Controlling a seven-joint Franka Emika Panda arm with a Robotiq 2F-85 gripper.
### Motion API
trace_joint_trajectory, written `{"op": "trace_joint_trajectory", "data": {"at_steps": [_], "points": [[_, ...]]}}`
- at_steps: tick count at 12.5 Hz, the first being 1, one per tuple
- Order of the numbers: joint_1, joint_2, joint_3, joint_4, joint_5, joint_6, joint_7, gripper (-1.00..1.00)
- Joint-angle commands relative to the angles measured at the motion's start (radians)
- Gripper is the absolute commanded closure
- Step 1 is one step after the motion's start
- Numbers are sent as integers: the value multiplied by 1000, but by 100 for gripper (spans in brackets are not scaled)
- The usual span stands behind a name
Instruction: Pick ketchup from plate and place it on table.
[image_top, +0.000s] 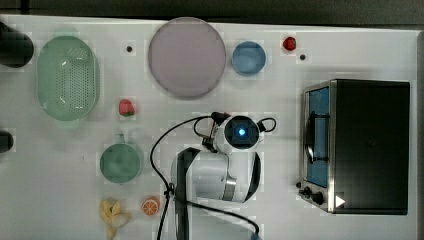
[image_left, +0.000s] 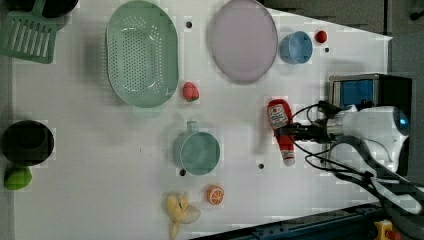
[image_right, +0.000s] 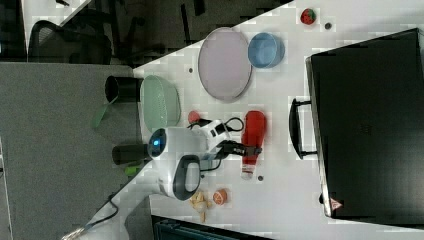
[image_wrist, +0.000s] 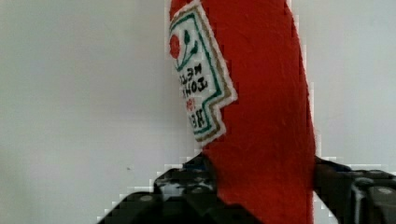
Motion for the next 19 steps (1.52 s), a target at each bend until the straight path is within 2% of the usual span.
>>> {"op": "trace_joint_trajectory", "data": {"at_steps": [1, 2, 5, 10, 12, 15, 16, 19], "points": [[1, -27, 6, 25, 3, 53, -11, -88], [1, -51, 6, 29, 4, 42, -9, -100], [3, -186, 9, 81, 9, -82, 94, -100], [6, -412, 22, 302, 9, -527, 420, -100], [7, -447, 23, 400, 7, -685, 540, -100], [7, -458, 25, 521, -46, -838, 569, -100], [7, -458, 25, 548, -76, -874, 569, -100], [8, -459, 27, 585, -79, -891, 569, -100]]}}
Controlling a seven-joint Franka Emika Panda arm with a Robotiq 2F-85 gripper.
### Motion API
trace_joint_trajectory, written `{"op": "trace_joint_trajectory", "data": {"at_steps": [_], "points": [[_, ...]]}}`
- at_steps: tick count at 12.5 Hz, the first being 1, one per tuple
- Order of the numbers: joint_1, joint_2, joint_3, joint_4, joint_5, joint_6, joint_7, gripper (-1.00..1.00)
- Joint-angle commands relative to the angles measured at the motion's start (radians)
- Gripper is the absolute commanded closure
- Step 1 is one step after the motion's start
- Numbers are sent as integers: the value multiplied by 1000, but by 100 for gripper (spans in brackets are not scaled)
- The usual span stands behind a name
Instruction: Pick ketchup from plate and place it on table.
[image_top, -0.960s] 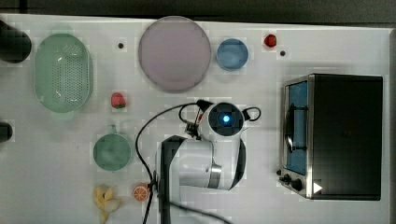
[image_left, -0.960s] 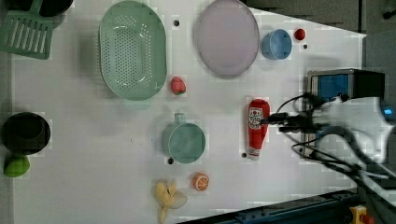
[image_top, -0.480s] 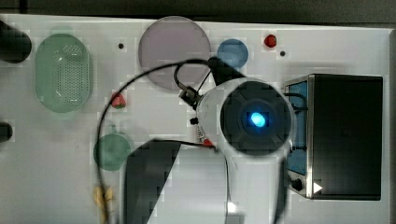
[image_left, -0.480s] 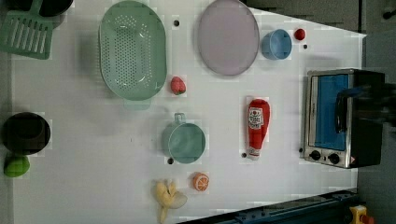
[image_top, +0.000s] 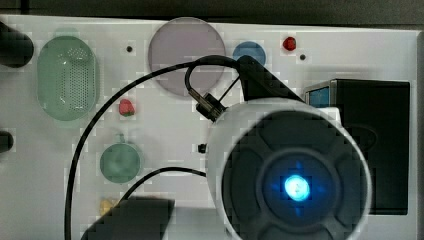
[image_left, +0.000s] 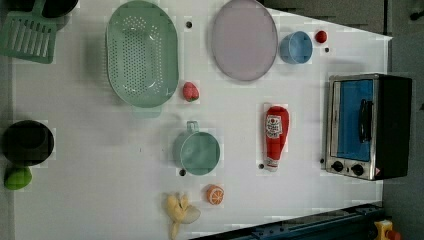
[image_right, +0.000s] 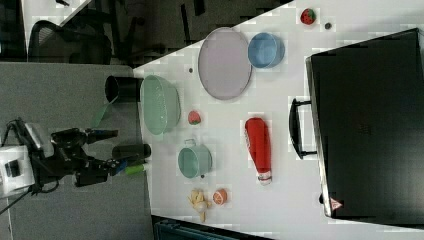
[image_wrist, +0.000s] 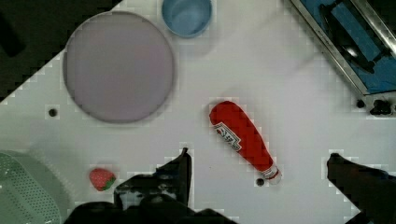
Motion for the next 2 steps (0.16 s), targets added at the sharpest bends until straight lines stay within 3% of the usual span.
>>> {"op": "trace_joint_trajectory", "data": {"at_steps": [1, 2], "points": [[0, 56, 4, -18, -5, -24, 56, -100], [0, 56, 3, -20, -5, -34, 56, -100]]}}
